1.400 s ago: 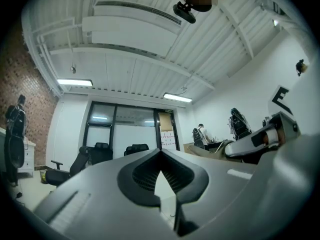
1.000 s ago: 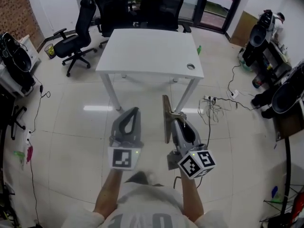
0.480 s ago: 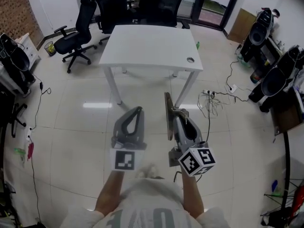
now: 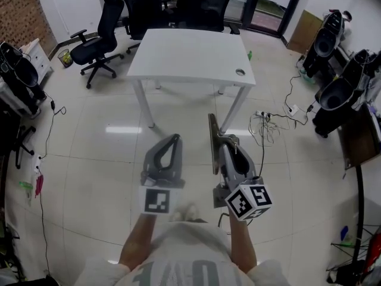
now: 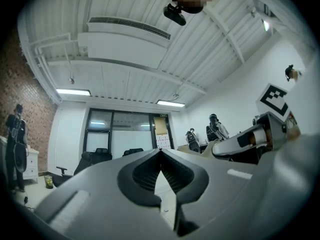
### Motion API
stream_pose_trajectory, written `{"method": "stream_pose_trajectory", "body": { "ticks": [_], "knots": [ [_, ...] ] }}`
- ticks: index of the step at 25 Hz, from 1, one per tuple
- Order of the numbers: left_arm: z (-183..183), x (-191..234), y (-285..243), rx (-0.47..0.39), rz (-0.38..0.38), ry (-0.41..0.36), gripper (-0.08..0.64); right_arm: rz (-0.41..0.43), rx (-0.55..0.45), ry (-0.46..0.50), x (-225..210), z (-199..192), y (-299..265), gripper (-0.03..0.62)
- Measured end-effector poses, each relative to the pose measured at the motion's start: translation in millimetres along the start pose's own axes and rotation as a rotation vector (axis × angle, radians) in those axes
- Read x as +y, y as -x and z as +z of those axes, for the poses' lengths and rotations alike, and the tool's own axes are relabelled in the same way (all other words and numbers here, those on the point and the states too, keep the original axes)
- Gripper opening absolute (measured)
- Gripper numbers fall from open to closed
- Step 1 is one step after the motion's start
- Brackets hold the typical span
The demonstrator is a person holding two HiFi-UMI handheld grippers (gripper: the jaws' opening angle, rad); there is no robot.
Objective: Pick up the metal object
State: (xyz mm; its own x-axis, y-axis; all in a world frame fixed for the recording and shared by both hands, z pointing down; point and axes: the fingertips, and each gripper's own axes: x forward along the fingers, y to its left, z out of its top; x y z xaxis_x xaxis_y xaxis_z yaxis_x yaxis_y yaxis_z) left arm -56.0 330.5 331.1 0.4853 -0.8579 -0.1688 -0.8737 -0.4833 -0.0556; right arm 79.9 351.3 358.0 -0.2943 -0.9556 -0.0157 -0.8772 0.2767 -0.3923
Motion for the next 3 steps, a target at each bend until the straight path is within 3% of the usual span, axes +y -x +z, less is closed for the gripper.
{"method": "stream_pose_trajectory", "body": {
  "ticks": [3],
  "knots": [
    [0.3, 5.3, 5.5, 0.004, 0.009, -0.005, 0.002, 0.003, 0.008, -0.001, 6.1, -1.9, 0.5, 0.094]
  ]
}}
